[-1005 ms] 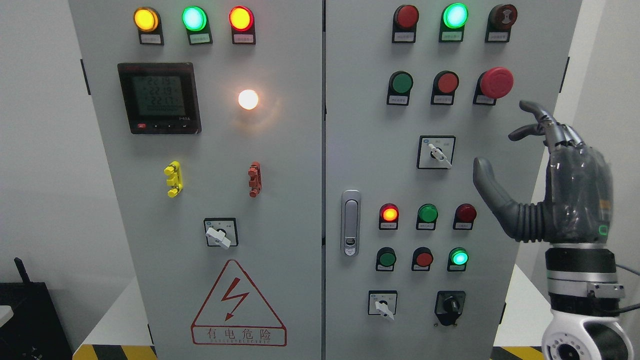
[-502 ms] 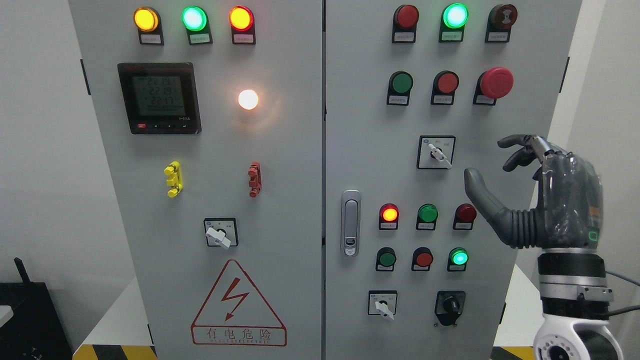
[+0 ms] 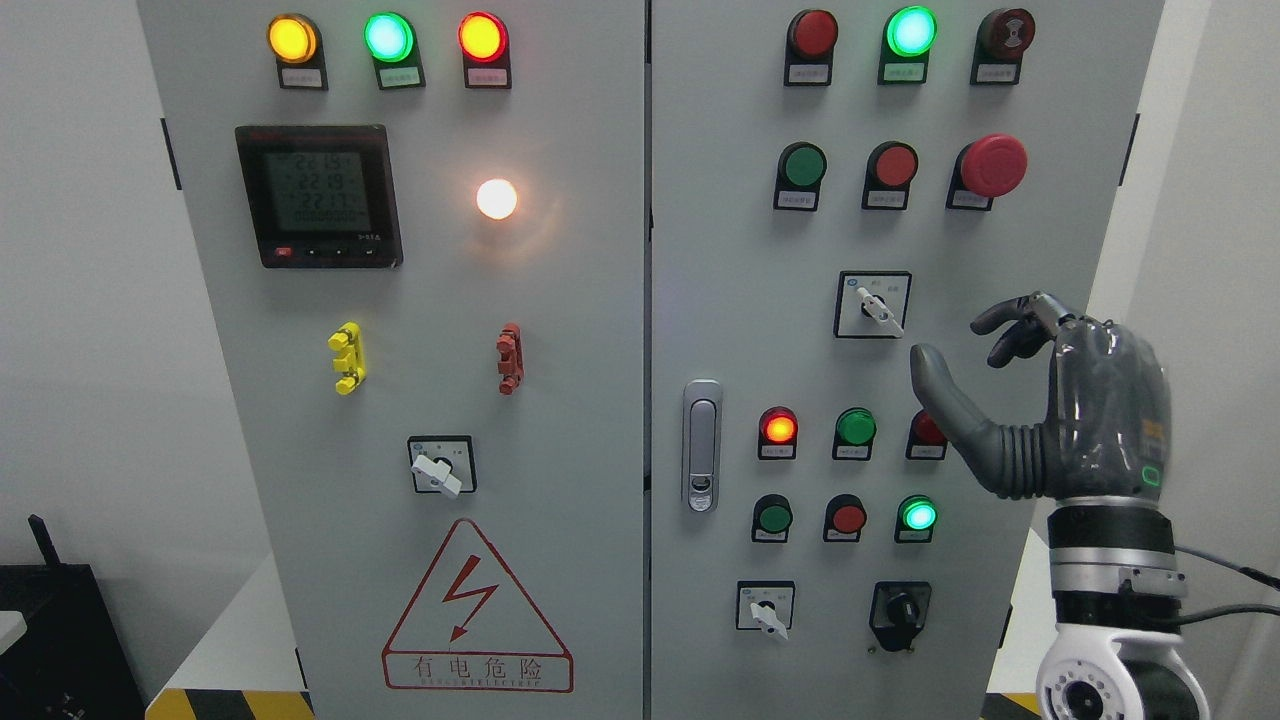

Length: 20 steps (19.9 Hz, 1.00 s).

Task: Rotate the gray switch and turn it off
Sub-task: 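Move the right hand toward the gray rotary switch below the buttons, then pinch the gray switch knob between right thumb and index finger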

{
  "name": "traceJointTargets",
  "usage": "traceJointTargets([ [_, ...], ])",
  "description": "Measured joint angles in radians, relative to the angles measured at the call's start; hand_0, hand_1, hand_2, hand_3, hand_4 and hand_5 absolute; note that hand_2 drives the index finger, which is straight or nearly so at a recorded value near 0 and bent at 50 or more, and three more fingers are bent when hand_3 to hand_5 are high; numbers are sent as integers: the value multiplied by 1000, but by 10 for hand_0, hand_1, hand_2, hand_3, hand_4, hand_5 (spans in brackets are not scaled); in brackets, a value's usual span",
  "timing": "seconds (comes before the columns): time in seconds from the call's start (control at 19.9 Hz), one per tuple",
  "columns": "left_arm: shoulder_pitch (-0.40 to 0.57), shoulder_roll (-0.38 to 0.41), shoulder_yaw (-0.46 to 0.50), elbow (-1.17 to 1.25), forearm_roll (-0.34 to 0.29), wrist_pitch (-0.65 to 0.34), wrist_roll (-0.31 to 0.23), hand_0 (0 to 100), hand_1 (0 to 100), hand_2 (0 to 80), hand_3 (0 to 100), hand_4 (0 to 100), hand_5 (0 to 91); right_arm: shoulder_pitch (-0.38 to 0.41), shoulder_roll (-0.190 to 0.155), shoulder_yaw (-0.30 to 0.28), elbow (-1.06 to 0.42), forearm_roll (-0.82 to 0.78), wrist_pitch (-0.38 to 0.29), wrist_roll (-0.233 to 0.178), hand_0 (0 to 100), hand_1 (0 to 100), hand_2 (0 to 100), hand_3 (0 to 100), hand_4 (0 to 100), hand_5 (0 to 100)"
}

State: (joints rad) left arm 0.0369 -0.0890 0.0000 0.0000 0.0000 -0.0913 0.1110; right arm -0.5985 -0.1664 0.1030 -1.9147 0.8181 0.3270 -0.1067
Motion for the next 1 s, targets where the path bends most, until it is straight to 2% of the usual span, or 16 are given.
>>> traceJointTargets([
  [0.7,0,0,0,0,0,0,-1,120,389,0,0,0,0,-59,28,35,66,5,54,0,93,284,549,758,722,893],
  [1.0,0,0,0,0,0,0,-1,120,389,0,0,0,0,-79,41,50,85,18,57,2,85,344,553,762,726,895],
])
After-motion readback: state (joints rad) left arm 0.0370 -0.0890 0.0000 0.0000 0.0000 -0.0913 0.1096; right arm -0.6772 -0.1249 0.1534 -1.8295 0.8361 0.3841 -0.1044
